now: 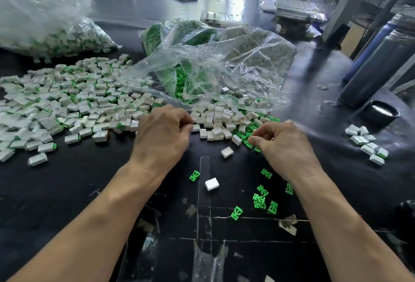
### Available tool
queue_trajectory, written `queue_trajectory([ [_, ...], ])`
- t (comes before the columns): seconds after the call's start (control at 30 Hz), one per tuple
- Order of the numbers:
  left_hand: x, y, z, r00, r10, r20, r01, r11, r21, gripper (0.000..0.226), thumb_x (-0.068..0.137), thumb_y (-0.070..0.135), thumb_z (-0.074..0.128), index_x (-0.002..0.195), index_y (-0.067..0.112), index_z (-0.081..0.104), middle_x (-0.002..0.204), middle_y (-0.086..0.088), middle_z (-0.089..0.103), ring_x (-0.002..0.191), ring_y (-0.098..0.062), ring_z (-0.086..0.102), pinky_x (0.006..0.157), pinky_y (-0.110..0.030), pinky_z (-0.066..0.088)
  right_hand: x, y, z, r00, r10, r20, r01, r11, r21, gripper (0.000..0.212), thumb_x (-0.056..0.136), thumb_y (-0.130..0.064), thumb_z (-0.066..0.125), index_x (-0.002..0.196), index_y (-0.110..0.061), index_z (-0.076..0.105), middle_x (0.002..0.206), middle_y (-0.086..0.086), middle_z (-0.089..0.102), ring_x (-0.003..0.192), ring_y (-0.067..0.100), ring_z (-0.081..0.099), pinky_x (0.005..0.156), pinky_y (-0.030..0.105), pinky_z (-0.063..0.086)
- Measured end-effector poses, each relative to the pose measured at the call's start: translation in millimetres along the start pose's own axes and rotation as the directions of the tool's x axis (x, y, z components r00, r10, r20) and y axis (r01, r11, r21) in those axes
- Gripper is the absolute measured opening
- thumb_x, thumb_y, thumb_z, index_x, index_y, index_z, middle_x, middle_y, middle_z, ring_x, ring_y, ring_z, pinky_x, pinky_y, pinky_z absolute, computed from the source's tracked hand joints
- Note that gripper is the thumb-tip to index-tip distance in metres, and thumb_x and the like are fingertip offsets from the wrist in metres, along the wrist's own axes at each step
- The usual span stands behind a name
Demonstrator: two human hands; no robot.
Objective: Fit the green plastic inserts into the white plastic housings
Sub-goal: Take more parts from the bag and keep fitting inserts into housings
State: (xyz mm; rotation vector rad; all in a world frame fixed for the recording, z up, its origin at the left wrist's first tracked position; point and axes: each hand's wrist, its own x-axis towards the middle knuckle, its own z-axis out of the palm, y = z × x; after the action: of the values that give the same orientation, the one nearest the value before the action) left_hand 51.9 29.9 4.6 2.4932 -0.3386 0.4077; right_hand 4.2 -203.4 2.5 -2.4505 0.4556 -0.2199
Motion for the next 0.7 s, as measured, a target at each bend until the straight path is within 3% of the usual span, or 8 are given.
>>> queue_trajectory([
  [0.13,-8,9,10,0.996,0.027,0.088,-0.022,0.998,-0.055,0.004,0.091,0.028,0.076,0.094,0.03,0.074,0.088,0.018,0.058,0.088,-0.008,0.056,0.097,-0.039,0.05,-3,-5,0,0.998,0.029,0.05,-0.025,0.996,-0.087,0.016,0.081,-0.047,0.084,0.083,-0.035,0.074,0.081,-0.017,0.067,0.09,0.013,0.066,0.089,0.038,0.056],
  [0.3,-17,22,16,0.969,0.076,0.236,-0.04,0.987,-0.154,0.013,0.087,0.045,0.077,0.09,0.033,0.073,0.091,0.019,0.061,0.087,0.001,0.056,0.087,-0.025,0.045,0,-9,2,0.998,0.042,0.037,-0.034,0.982,-0.187,0.023,0.079,-0.052,0.084,0.092,-0.037,0.073,0.101,-0.01,0.069,0.102,0.017,0.063,0.089,0.033,0.049],
  [0.4,-20,30,23,0.956,0.087,0.28,-0.057,0.992,-0.113,0.022,0.085,0.053,0.075,0.097,0.035,0.073,0.092,0.016,0.06,0.089,-0.004,0.054,0.085,-0.024,0.04,0,-10,3,0.999,0.024,0.028,-0.018,0.978,-0.208,0.018,0.082,-0.049,0.082,0.091,-0.035,0.073,0.099,-0.009,0.071,0.1,0.017,0.064,0.086,0.032,0.049],
  [0.53,-21,34,29,0.948,0.083,0.306,-0.058,0.994,-0.092,0.017,0.088,0.048,0.075,0.099,0.035,0.074,0.094,0.014,0.059,0.092,-0.008,0.055,0.092,-0.029,0.044,-2,-11,4,1.0,-0.023,0.003,0.023,0.971,-0.24,0.014,0.091,-0.045,0.072,0.094,-0.033,0.076,0.098,-0.009,0.072,0.099,0.018,0.066,0.086,0.034,0.052],
  [0.63,-21,33,30,0.949,0.045,0.313,0.008,0.986,-0.166,0.009,0.087,0.04,0.077,0.093,0.034,0.073,0.09,0.016,0.062,0.086,0.0,0.057,0.082,-0.022,0.044,-2,-9,5,0.995,-0.059,-0.076,0.043,0.979,-0.198,0.016,0.095,-0.042,0.066,0.095,-0.03,0.076,0.095,-0.005,0.074,0.094,0.022,0.067,0.081,0.034,0.051],
  [0.7,-19,31,29,0.952,-0.016,0.306,0.105,0.955,-0.276,0.01,0.085,0.033,0.081,0.088,0.034,0.071,0.085,0.018,0.067,0.079,0.004,0.06,0.073,-0.016,0.044,-2,-6,5,0.987,-0.078,-0.144,0.074,0.997,-0.033,0.014,0.095,-0.039,0.068,0.092,-0.029,0.077,0.087,-0.008,0.075,0.087,0.018,0.07,0.08,0.035,0.055],
])
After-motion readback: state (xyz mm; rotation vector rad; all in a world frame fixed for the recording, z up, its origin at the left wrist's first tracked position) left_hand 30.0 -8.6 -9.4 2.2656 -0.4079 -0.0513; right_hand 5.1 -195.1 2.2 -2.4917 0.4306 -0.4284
